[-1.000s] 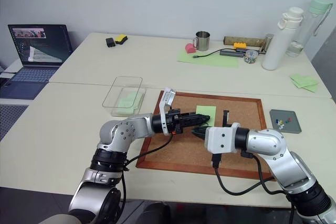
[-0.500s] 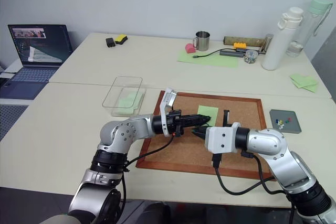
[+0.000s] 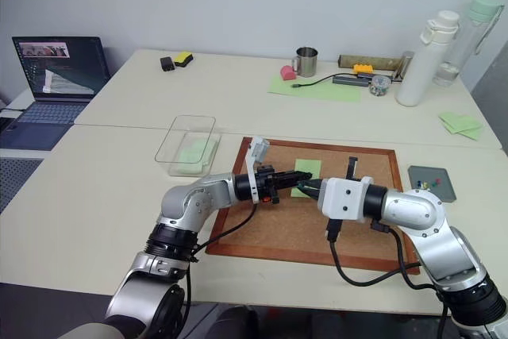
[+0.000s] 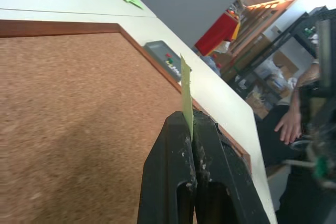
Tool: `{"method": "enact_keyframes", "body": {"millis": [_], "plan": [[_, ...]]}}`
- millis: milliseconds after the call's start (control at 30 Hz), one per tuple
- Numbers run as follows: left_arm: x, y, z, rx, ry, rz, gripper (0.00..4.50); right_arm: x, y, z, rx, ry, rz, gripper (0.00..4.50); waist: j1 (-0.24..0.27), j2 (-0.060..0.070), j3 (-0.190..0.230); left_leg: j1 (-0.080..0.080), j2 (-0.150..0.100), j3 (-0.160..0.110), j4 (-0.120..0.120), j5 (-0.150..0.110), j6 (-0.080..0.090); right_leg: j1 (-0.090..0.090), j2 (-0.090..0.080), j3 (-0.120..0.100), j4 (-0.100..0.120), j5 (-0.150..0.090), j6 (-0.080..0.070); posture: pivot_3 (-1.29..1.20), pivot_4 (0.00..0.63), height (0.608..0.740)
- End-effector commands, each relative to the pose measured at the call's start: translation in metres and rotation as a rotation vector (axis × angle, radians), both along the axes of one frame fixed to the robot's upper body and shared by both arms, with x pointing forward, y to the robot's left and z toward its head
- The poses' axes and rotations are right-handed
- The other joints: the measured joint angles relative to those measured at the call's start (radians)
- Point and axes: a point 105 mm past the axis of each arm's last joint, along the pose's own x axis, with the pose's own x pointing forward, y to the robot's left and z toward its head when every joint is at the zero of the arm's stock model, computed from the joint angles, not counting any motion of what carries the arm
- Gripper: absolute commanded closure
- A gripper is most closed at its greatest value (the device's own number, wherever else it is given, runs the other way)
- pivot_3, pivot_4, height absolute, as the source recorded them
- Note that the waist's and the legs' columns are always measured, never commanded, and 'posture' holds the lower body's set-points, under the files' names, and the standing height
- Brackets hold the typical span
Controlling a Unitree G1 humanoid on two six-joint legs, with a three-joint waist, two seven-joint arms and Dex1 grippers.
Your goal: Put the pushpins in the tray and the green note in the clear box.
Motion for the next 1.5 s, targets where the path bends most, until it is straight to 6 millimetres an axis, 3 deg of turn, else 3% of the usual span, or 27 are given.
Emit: {"method": "enact_keyframes", "body": {"millis": [33,167,267,400,500,567,700,1000,1300,1500], "plan": [[0.003,-0.005,0.017,-0.023,-0.075,0.0,4.48,-0.002,-0.01,0.018,0.098,-0.025,-0.068,4.5,0.001,0.0,0.0,0.0,0.0,0.0,0.0,0.0,0.0,0.0,0.0,0.0,0.0,0.0,0.0,0.0,0.15,0.74],[0.001,-0.008,0.032,-0.037,-0.16,-0.008,4.48,0.014,-0.051,0.033,0.337,0.03,-0.347,4.5,0.002,0.0,0.0,0.0,0.0,0.0,0.0,0.0,0.0,0.0,0.0,0.0,0.0,0.0,0.0,0.0,0.15,0.74],[-0.005,-0.01,0.038,0.005,-0.324,-0.033,4.48,0.025,-0.11,0.032,0.55,0.059,-0.669,4.5,0.005,0.0,0.0,0.0,0.0,0.0,0.0,0.0,0.0,0.0,0.0,0.0,0.0,0.0,0.0,0.0,0.15,0.74],[-0.029,-0.029,0.05,0.045,-0.631,-0.147,4.48,0.023,-0.195,0.004,0.74,0.113,-1.101,4.5,0.017,0.0,0.0,0.0,0.0,0.0,-0.001,0.002,-0.003,0.0,0.0,0.0,0.0,0.0,0.0,0.0,0.15,0.74],[-0.045,-0.046,0.053,0.044,-0.776,-0.202,4.48,0.022,-0.227,-0.019,0.784,0.176,-1.266,4.5,0.023,0.002,-0.001,0.0,-0.001,0.003,-0.001,0.001,-0.002,0.0,-0.001,0.002,-0.001,0.0,0.0,0.0,0.15,0.74],[-0.046,-0.051,0.049,0.075,-0.827,-0.2,4.48,0.025,-0.242,-0.026,0.82,0.208,-1.331,4.5,0.021,0.003,-0.001,0.0,-0.001,0.004,-0.001,0.0,-0.001,0.0,-0.001,0.003,0.0,0.0,0.0,0.0,0.15,0.74],[-0.039,-0.053,0.039,0.127,-0.854,-0.185,4.48,0.035,-0.255,-0.038,0.872,0.293,-1.374,4.5,0.005,0.006,-0.002,0.002,-0.001,0.005,-0.001,0.0,0.001,0.0,0.003,0.005,0.001,0.0,0.0,0.0,0.15,0.74],[-0.038,-0.047,0.035,0.147,-0.844,-0.166,4.48,0.052,-0.267,-0.051,0.962,0.405,-1.362,4.5,-0.003,0.007,-0.001,0.0,-0.001,0.005,-0.001,0.0,0.001,-0.001,0.005,0.005,0.0,0.0,0.0,0.0,0.15,0.74],[-0.037,-0.043,0.038,0.149,-0.829,-0.137,4.5,0.056,-0.256,-0.052,0.996,0.435,-1.304,2.63,-0.004,0.007,-0.001,0.0,0.0,0.005,-0.001,0.0,0.001,-0.001,0.005,0.005,0.0,0.0,0.0,0.0,0.15,0.74],[-0.034,-0.041,0.041,0.143,-0.809,-0.122,4.5,0.053,-0.251,-0.042,0.998,0.415,-1.262,1.21,-0.004,0.007,-0.001,0.0,0.0,0.005,-0.001,0.0,0.001,-0.001,0.005,0.004,0.0,0.0,0.0,0.0,0.15,0.74]]}}
